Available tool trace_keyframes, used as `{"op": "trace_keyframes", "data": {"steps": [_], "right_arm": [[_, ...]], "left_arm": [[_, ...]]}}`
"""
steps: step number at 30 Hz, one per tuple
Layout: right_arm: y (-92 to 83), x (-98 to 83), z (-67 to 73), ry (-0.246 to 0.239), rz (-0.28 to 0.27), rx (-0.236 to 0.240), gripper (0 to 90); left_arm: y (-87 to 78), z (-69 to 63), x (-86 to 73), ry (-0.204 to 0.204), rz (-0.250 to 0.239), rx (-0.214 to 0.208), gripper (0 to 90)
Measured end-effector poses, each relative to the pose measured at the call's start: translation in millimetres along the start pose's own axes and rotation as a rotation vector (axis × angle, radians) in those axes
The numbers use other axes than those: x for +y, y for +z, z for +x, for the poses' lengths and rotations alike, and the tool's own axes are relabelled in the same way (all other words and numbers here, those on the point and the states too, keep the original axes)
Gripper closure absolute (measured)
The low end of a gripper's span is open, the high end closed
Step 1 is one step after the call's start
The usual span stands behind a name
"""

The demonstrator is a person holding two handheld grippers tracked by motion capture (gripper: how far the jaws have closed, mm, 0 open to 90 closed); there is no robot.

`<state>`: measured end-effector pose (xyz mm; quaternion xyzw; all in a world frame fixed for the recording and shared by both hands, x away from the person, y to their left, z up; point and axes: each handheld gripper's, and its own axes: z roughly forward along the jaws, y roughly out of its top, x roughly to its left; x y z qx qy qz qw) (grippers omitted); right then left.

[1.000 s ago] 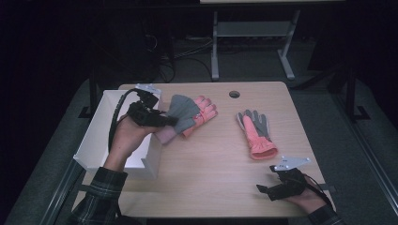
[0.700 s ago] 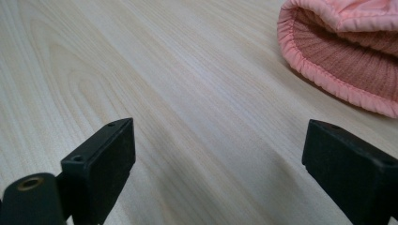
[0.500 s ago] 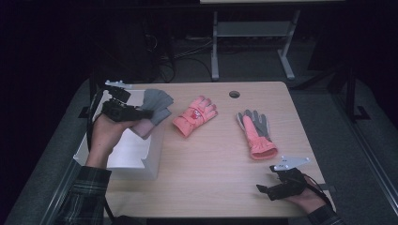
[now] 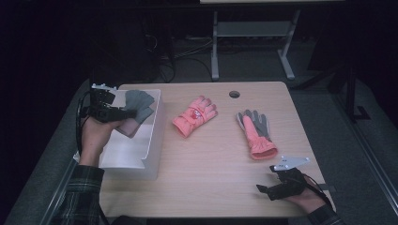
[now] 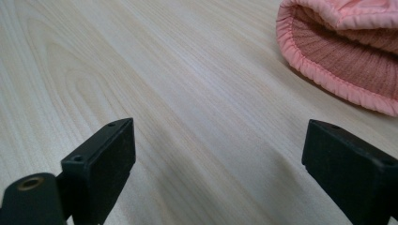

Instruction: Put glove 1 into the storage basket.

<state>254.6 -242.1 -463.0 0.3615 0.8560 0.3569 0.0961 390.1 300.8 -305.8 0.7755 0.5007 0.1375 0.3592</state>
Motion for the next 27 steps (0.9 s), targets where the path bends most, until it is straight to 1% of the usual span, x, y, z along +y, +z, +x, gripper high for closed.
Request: {"op": "trace_keyframes", "data": {"steps": [1,5,6,7,8,9,11,12,13,14,15,17,18,19,20,23,24,27], "right_arm": [[0.0,0.0,0.0,0.000,0.000,0.000,9.7],[0.4,-0.1,0.2,0.004,0.001,0.000,9.6],[0.5,-0.1,0.4,0.008,0.000,0.001,9.7],[0.6,-0.1,0.5,0.009,-0.001,0.001,9.7],[0.5,0.0,0.5,0.009,-0.002,0.001,9.7],[0.5,0.0,0.5,0.009,-0.002,0.001,9.7],[0.5,-0.1,0.3,0.010,0.000,0.000,9.7],[0.2,0.0,0.3,0.010,0.002,0.000,9.7],[0.4,0.0,0.4,0.010,-0.001,0.001,9.7],[0.3,0.0,0.4,0.008,0.002,0.001,9.7],[0.3,0.0,0.4,0.008,0.002,0.001,9.7],[0.4,-0.1,0.4,0.009,0.001,0.001,9.7],[0.2,0.0,0.3,0.008,0.002,0.000,9.7],[0.2,0.0,0.3,0.008,0.002,0.000,9.7],[0.2,0.0,0.3,0.009,0.003,0.000,9.7],[0.1,-0.1,0.3,0.010,0.003,0.000,9.7],[-0.1,-0.2,0.2,0.011,0.004,0.000,9.7],[-0.1,-0.2,0.1,0.012,0.003,0.000,9.7]], "left_arm": [[0.0,0.0,0.0,0.000,0.000,0.000,63.2],[9.0,10.7,-7.6,-0.017,0.024,0.027,63.2],[13.4,15.3,-10.9,-0.023,0.033,0.040,63.1],[13.4,15.3,-10.9,-0.023,0.033,0.040,63.1],[19.0,21.0,-15.4,-0.032,0.046,0.048,63.1],[19.0,21.0,-15.4,-0.032,0.046,0.048,63.1],[24.9,25.6,-19.7,-0.041,0.063,0.062,63.0],[29.7,29.2,-23.2,-0.052,0.073,0.067,63.0],[29.7,29.2,-23.2,-0.052,0.073,0.067,63.0],[35.5,32.5,-27.2,-0.057,0.088,0.076,63.0],[35.5,32.5,-27.2,-0.057,0.088,0.076,62.9],[41.6,35.1,-31.3,-0.058,0.103,0.087,62.8],[46.4,37.0,-34.6,-0.067,0.112,0.090,62.8],[46.4,37.0,-34.6,-0.067,0.112,0.090,62.8],[52.2,39.6,-38.2,-0.073,0.127,0.096,62.7],[55.7,42.1,-40.8,-0.073,0.141,0.108,62.6],[58.2,43.8,-42.8,-0.070,0.155,0.123,62.5],[60.0,45.8,-45.0,-0.078,0.160,0.121,62.4]]}}
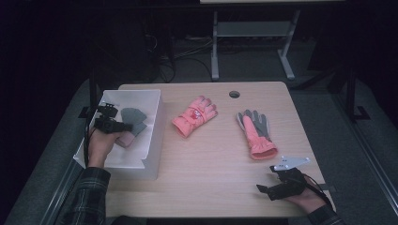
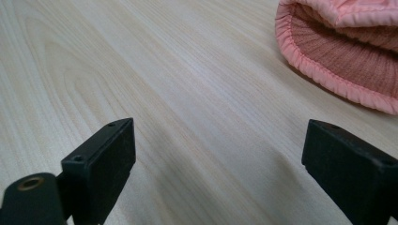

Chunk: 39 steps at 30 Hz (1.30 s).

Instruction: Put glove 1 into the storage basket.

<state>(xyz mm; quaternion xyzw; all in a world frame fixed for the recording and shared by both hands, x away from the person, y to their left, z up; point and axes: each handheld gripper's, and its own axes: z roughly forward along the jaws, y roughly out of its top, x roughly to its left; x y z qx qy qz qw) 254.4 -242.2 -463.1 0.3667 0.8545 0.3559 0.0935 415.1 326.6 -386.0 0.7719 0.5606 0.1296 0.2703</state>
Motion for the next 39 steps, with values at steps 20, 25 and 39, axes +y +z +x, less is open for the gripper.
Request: {"op": "trace_keyframes", "data": {"steps": [20,25,39], "right_arm": [[0.0,0.0,0.1,-0.001,0.002,0.001,9.8],[0.1,0.0,0.1,0.000,0.001,0.001,9.8],[-0.2,-0.1,0.2,0.000,0.001,0.001,9.8]], "left_arm": [[28.3,7.0,-16.6,0.002,0.102,0.061,59.2],[31.5,5.2,-15.6,-0.009,0.124,0.078,48.6],[27.2,-5.5,-9.0,-0.024,0.132,0.145,18.7]]}}
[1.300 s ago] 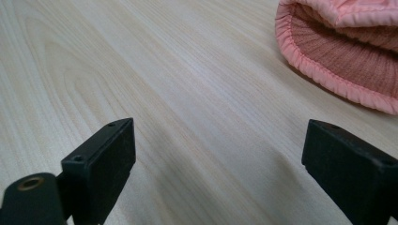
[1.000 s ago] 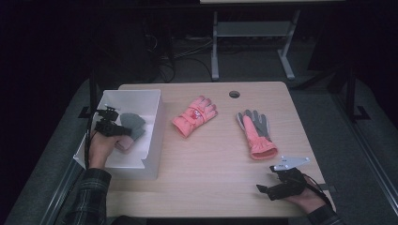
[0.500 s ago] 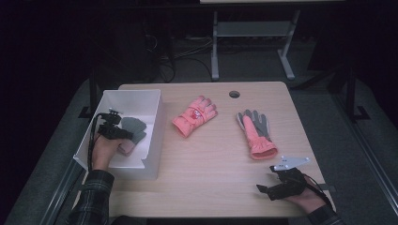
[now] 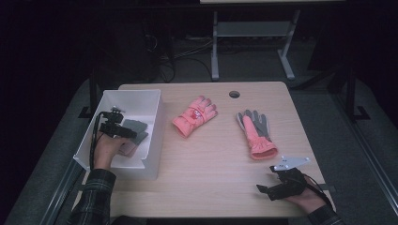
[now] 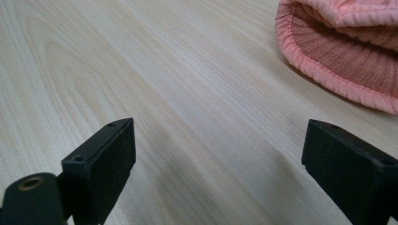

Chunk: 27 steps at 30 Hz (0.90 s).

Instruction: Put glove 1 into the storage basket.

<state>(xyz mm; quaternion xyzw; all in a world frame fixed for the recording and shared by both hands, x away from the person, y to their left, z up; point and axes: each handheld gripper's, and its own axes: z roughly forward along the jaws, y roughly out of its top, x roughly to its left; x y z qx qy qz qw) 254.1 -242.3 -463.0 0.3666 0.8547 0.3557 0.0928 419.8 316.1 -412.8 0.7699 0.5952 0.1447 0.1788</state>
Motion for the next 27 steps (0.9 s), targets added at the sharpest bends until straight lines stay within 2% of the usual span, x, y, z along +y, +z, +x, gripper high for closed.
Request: {"op": "trace_keyframes", "data": {"steps": [5,8,9,13,14,15,16,17,18,19,22,23,26,27], "right_arm": [[0.2,0.1,0.0,-0.001,0.000,0.000,9.8],[0.4,0.2,0.1,0.000,0.000,0.001,9.8],[0.4,0.2,0.1,0.000,0.000,0.001,9.8],[0.6,0.3,-0.1,-0.003,0.000,0.002,9.8],[0.8,0.2,0.1,-0.002,-0.002,0.002,9.8],[0.8,0.2,0.1,-0.002,-0.002,0.002,9.8],[0.8,0.3,0.1,-0.003,-0.002,0.002,9.8],[0.8,0.3,0.1,-0.003,-0.002,0.002,9.8],[0.8,0.3,0.1,-0.003,-0.002,0.003,9.8],[0.8,0.3,0.1,-0.003,-0.002,0.003,9.8],[0.8,0.3,0.2,-0.001,-0.002,0.002,9.8],[0.8,0.2,0.1,-0.001,-0.002,0.002,9.8],[0.8,0.2,0.2,0.002,-0.001,0.001,9.9],[0.8,0.2,0.2,0.002,-0.001,0.001,9.9]], "left_arm": [[-13.1,-0.6,5.6,0.005,-0.041,-0.007,18.3],[-28.9,-1.7,11.8,0.019,-0.084,-0.039,18.3],[-28.9,-1.7,11.8,0.019,-0.084,-0.039,18.3],[-46.5,-7.8,18.4,0.040,-0.128,-0.088,18.3],[-55.5,-11.9,22.2,0.053,-0.149,-0.103,18.3],[-55.5,-11.9,22.2,0.053,-0.149,-0.103,18.3],[-64.7,-15.4,26.4,0.074,-0.172,-0.113,18.3],[-64.7,-15.4,26.4,0.074,-0.172,-0.113,18.3],[-73.3,-19.3,30.8,0.096,-0.197,-0.132,18.3],[-73.3,-19.3,30.8,0.096,-0.197,-0.132,18.3],[-88.8,-26.1,38.5,0.130,-0.230,-0.181,18.2],[-88.8,-26.1,38.5,0.130,-0.230,-0.181,18.0],[-99.9,-37.8,43.2,0.159,-0.265,-0.233,17.6],[-99.9,-37.8,43.2,0.159,-0.265,-0.233,17.3]]}}
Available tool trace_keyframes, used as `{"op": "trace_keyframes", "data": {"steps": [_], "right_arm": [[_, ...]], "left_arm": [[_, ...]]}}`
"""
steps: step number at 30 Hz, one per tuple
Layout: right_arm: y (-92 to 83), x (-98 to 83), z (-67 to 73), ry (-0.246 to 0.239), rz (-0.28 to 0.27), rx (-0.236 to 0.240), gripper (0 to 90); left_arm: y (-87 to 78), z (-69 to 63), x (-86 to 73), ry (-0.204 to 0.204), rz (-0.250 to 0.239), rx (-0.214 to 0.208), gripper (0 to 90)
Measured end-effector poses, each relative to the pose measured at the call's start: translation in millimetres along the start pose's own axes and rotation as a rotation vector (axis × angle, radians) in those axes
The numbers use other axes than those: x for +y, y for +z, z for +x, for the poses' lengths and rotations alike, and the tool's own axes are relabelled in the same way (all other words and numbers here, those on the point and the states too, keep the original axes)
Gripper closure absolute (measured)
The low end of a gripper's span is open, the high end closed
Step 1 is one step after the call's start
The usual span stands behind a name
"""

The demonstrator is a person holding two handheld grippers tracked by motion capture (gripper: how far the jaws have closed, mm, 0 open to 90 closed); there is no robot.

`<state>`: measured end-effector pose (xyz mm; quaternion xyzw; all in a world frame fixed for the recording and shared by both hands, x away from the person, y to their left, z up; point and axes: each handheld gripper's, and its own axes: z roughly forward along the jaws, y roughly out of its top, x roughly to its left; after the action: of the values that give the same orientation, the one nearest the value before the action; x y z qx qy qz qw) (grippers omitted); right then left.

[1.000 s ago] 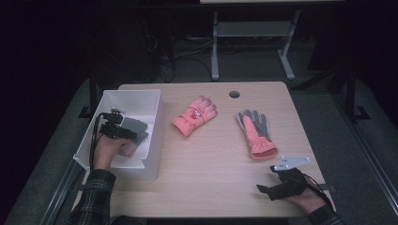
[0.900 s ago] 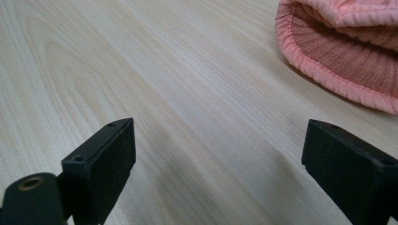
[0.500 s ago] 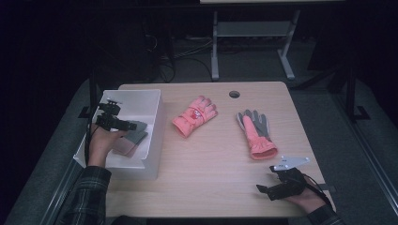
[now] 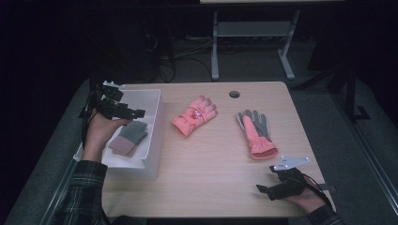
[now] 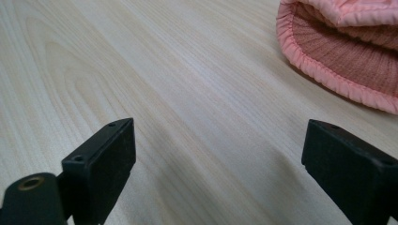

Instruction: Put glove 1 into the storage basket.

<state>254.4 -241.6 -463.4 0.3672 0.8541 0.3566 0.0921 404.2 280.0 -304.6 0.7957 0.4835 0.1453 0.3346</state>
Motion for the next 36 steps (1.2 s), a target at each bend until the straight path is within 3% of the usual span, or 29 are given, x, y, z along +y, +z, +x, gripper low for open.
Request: {"op": "trace_keyframes", "data": {"steps": [3,8,9,12,18,19,20,21,22,25,31,36], "right_arm": [[0.0,0.0,0.0,-0.001,0.000,0.000,9.9],[0.1,-0.1,0.0,0.001,0.000,0.000,9.9],[0.2,-0.1,-0.1,0.000,0.000,-0.001,9.9],[0.1,0.1,0.0,-0.002,0.000,0.000,9.9],[-0.3,0.1,0.3,-0.004,0.001,0.000,9.9],[-0.9,0.5,0.5,-0.004,-0.002,0.002,9.9],[-0.9,0.5,0.5,-0.004,-0.002,0.002,9.9],[-2.0,1.4,0.9,-0.001,0.002,0.003,9.8],[-2.0,1.4,0.9,-0.001,0.002,0.003,9.8],[-2.6,1.9,1.1,0.010,-0.002,0.021,9.8],[-3.2,2.4,1.7,0.010,0.002,0.035,9.9],[-3.7,2.6,1.8,0.007,0.004,0.041,9.9]], "left_arm": [[-1.8,-16.8,5.7,0.041,-0.019,-0.048,16.5],[-2.8,-33.3,10.6,0.073,-0.032,-0.072,14.4],[-3.4,-44.0,13.7,0.090,-0.046,-0.096,14.3],[-3.4,-54.2,16.2,0.106,-0.053,-0.109,13.9],[0.3,-86.1,19.7,0.163,-0.049,-0.153,13.5],[2.7,-96.9,19.6,0.180,-0.049,-0.170,13.4],[2.7,-96.9,19.6,0.180,-0.049,-0.170,13.2],[5.2,-106.9,19.5,0.196,-0.049,-0.179,13.0],[5.2,-106.9,19.5,0.196,-0.049,-0.179,12.9],[10.6,-125.0,18.0,0.220,-0.053,-0.210,12.9],[21.1,-146.7,11.6,0.256,-0.042,-0.241,12.9],[31.4,-157.8,3.7,0.261,-0.043,-0.252,13.0]]}}
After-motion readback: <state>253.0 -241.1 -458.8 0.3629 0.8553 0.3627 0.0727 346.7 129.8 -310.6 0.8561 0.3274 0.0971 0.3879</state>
